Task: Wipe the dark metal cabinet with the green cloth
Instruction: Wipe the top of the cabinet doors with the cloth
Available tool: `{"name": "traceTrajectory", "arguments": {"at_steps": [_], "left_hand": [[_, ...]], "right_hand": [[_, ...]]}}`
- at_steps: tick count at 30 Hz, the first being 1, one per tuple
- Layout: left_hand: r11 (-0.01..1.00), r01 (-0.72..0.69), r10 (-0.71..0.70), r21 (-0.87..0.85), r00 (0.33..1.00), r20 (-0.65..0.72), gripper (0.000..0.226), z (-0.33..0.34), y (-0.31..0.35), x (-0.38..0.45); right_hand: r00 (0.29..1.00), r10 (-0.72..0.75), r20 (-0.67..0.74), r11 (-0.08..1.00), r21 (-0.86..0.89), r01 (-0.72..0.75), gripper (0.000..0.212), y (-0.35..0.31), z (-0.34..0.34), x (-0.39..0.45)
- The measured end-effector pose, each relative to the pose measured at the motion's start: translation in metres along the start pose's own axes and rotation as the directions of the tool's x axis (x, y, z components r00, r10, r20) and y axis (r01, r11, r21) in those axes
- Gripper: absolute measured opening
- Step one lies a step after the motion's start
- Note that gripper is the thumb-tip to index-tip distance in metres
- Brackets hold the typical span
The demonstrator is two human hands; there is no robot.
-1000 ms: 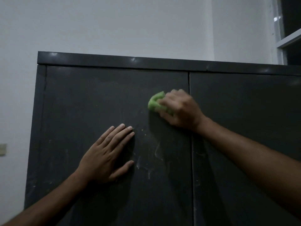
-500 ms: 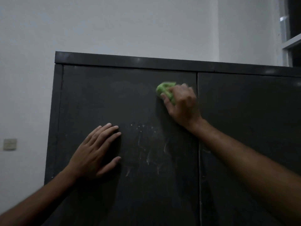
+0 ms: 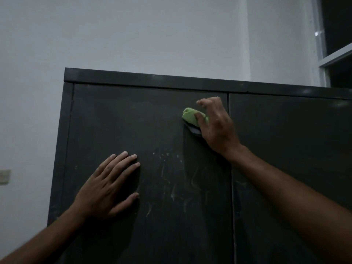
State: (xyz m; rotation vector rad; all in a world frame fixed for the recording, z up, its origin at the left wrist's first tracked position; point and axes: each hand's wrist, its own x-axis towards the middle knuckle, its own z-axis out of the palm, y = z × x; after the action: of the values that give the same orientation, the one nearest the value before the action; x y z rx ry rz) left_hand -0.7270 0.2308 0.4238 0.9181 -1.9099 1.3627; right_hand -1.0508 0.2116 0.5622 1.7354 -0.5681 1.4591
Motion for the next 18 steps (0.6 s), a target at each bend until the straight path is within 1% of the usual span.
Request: {"name": "traceTrajectory", "arguments": {"at_steps": [2, 3, 4, 5, 6, 9, 10, 11, 12, 13, 16, 17, 18], "left_hand": [[1.0, -0.002, 0.002, -0.003, 1.0, 0.001, 0.076, 0.0, 0.0, 0.0], [1.0, -0.002, 0.002, -0.007, 1.0, 0.0, 0.076, 0.0, 0.0, -0.001], [1.0, -0.003, 0.003, -0.007, 1.0, -0.001, 0.076, 0.0, 0.0, -0.001], [1.0, -0.003, 0.003, -0.004, 1.0, 0.0, 0.076, 0.0, 0.0, -0.001], [1.0, -0.003, 0.003, 0.0, 1.0, 0.002, 0.075, 0.0, 0.0, -0.001], [1.0, -0.003, 0.003, 0.006, 1.0, 0.003, 0.075, 0.001, -0.001, -0.002], [1.0, -0.004, 0.004, 0.009, 1.0, 0.003, 0.075, 0.002, -0.001, -0.002], [1.0, -0.005, 0.005, 0.014, 1.0, 0.005, 0.075, 0.002, -0.001, -0.003], [1.0, -0.007, 0.006, 0.021, 1.0, 0.008, 0.075, 0.003, -0.002, -0.003], [1.0, -0.007, 0.007, 0.026, 1.0, 0.011, 0.076, 0.003, -0.002, -0.002], [1.0, -0.006, 0.006, 0.029, 1.0, 0.003, 0.076, 0.004, -0.002, -0.002], [1.0, -0.006, 0.006, 0.03, 1.0, 0.002, 0.076, 0.004, -0.002, -0.002], [1.0, -0.007, 0.007, 0.03, 1.0, -0.001, 0.075, 0.004, -0.002, -0.002]], "right_hand": [[0.996, -0.06, -0.072, 0.996, -0.073, 0.055, 0.015, 0.001, 0.003, -0.004], [0.988, -0.132, -0.073, 0.984, -0.131, 0.122, 0.013, 0.001, 0.004, -0.006], [0.978, -0.199, -0.066, 0.967, -0.174, 0.185, 0.015, 0.001, 0.005, -0.009], [0.972, -0.23, -0.049, 0.958, -0.189, 0.217, 0.025, 0.001, 0.006, -0.013], [0.973, -0.232, -0.022, 0.956, -0.19, 0.223, 0.034, 0.003, 0.007, -0.017], [0.975, -0.192, 0.111, 0.948, -0.237, 0.213, 0.054, 0.004, 0.006, -0.03], [0.97, -0.205, 0.133, 0.936, -0.264, 0.234, 0.059, 0.008, 0.007, -0.032], [0.967, -0.22, 0.129, 0.926, -0.283, 0.248, 0.059, 0.011, 0.006, -0.03], [0.97, -0.219, 0.102, 0.922, -0.304, 0.24, 0.056, 0.014, 0.006, -0.023], [0.981, -0.186, 0.065, 0.928, -0.318, 0.197, 0.051, 0.016, 0.004, -0.011], [0.997, -0.008, -0.08, 0.952, -0.304, -0.017, 0.045, 0.012, 0.011, 0.017], [0.996, -0.006, -0.088, 0.961, -0.277, -0.019, 0.045, 0.003, 0.017, 0.011], [0.997, -0.064, -0.052, 0.967, -0.249, 0.049, 0.044, -0.007, 0.025, -0.002]]}}
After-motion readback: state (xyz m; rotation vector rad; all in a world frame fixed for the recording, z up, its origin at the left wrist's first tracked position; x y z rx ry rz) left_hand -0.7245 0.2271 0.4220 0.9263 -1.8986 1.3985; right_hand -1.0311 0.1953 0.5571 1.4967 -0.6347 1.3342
